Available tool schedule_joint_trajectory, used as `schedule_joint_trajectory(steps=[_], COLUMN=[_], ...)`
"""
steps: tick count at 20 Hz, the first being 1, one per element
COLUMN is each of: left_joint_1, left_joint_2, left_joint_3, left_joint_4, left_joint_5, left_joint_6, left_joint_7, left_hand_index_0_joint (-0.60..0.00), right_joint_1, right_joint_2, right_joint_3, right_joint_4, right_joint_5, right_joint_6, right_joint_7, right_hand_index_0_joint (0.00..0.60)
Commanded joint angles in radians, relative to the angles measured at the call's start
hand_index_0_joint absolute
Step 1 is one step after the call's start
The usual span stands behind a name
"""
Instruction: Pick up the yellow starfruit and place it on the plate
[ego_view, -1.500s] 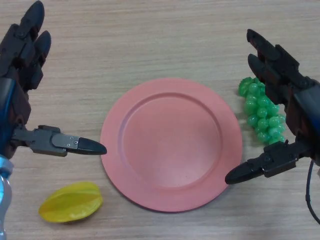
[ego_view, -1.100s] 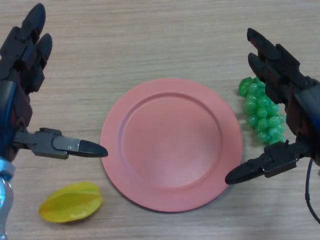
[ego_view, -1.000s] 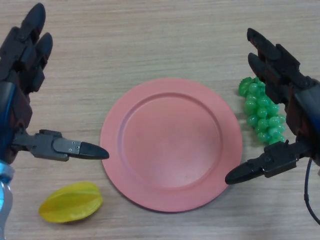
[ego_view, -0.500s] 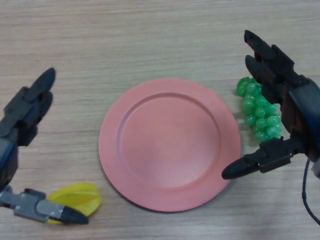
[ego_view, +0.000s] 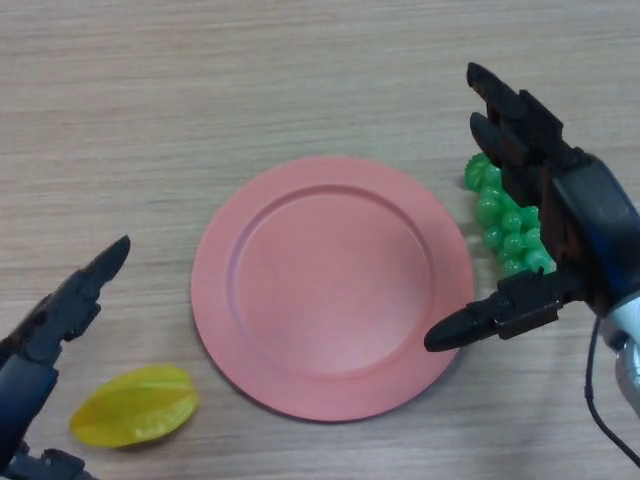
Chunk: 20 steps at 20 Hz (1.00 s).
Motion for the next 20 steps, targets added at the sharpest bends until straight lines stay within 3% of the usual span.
schedule_joint_trajectory(steps=[1, 8, 13, 16, 18, 20], left_joint_1=[0.002, 0.029, 0.033, 0.032, 0.036, 0.031], left_joint_2=[0.044, 0.053, 0.073, 0.08, 0.085, 0.088], left_joint_3=[0.014, -0.091, -0.092, -0.078, -0.053, -0.048], left_joint_4=[-0.014, 0.054, 0.119, 0.138, 0.161, 0.172], left_joint_5=[0.017, 0.181, 0.282, 0.3, 0.326, 0.346], left_joint_6=[-0.114, -0.107, -0.161, -0.184, -0.21, -0.213], left_joint_7=[0.1, 0.22, 0.334, 0.38, 0.435, 0.45], left_hand_index_0_joint=[0.0, 0.0, 0.0, -0.4, -0.6, -0.6], right_joint_1=[-0.029, -0.013, -0.008, -0.01, -0.012, -0.02], right_joint_2=[-0.007, -0.018, -0.014, -0.011, -0.006, -0.005], right_joint_3=[-0.038, -0.056, -0.047, -0.043, -0.03, -0.023], right_joint_4=[-0.062, -0.043, -0.026, -0.021, -0.015, -0.011], right_joint_5=[0.046, 0.044, 0.022, 0.022, 0.022, 0.012], right_joint_6=[-0.141, -0.173, -0.188, -0.189, -0.17, -0.158], right_joint_7=[-0.039, -0.068, -0.075, -0.078, -0.075, -0.072], right_hand_index_0_joint=[0.0, 0.0, 0.0, 0.0, 0.0, 0.0])
